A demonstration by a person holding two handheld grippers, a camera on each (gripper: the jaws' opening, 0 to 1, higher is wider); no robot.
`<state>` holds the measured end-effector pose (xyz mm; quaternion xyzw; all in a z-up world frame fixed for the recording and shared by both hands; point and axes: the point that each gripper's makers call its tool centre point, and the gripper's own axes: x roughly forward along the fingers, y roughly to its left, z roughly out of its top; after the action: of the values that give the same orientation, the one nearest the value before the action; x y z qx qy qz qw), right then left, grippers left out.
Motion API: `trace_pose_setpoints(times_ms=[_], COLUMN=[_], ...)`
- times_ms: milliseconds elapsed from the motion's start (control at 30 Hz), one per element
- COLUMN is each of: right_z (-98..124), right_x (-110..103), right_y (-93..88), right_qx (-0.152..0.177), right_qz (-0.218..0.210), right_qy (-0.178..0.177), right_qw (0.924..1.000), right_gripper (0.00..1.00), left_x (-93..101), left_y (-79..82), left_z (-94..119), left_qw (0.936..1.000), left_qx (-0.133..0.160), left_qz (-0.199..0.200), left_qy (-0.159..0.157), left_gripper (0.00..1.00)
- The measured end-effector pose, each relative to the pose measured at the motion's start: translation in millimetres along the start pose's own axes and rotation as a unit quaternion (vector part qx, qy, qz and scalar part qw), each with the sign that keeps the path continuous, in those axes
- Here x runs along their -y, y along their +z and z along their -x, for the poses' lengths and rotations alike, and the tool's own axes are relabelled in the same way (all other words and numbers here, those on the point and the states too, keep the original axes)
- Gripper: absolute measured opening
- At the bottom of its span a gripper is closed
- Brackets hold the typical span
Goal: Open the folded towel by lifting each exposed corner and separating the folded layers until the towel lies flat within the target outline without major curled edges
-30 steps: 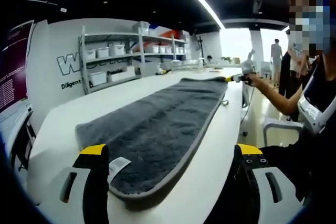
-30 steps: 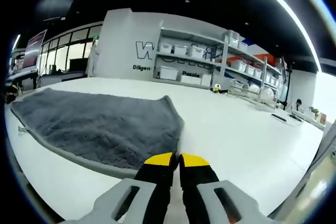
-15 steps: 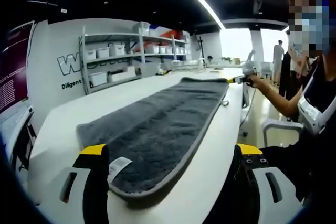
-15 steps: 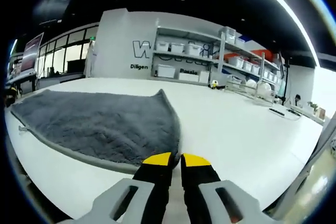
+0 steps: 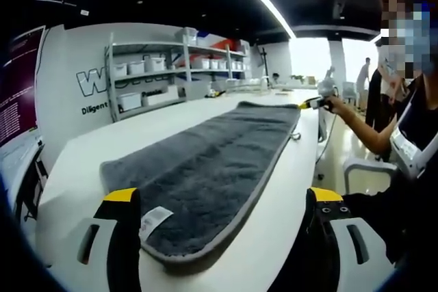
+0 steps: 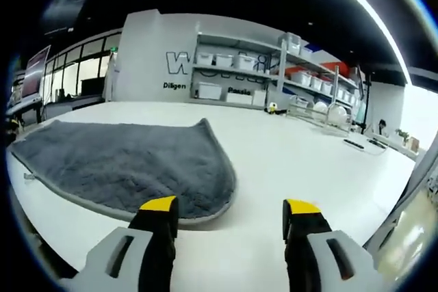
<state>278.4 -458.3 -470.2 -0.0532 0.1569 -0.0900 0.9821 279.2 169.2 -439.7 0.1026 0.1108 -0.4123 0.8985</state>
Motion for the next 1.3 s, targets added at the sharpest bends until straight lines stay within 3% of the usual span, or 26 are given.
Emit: trace_pose_setpoints(times_ms=[233, 567, 700, 967, 1300], right_z=[4.2, 14.6, 13.4, 6.2, 5.2], right_x=[-23.7, -74.7, -96.1, -133.6, -167.9], right_y=[5.7, 19.0, 24.4, 23.3, 11.5], right_qx=[-0.01, -0.012, -0.009, -0.013, -0.017], right_qz=[0.008, 0.058, 0.066, 0.076, 0.083], right_qy=[0.042, 0.11, 0.138, 0.178, 0.226], right_qw=[0.999, 0.9922, 0.9882, 0.981, 0.9705], right_gripper=[0.99, 0.99, 0.99, 0.99, 0.99], left_x=[-5.0, -22.9, -28.3, -46.2, -69.2], left_y=[9.6, 21.8, 21.2, 39.6, 38.7], left_z=[-3.0, -21.6, -34.7, -58.4, -100.2], left_qw=[0.9996, 0.9982, 0.998, 0.9956, 0.9956], left_qx=[0.015, 0.024, 0.011, 0.031, -0.005], left_qz=[0.023, 0.051, 0.059, 0.083, 0.08], left_qy=[0.002, 0.02, 0.022, 0.032, 0.048], left_gripper=[0.99, 0.99, 0.99, 0.92, 0.86])
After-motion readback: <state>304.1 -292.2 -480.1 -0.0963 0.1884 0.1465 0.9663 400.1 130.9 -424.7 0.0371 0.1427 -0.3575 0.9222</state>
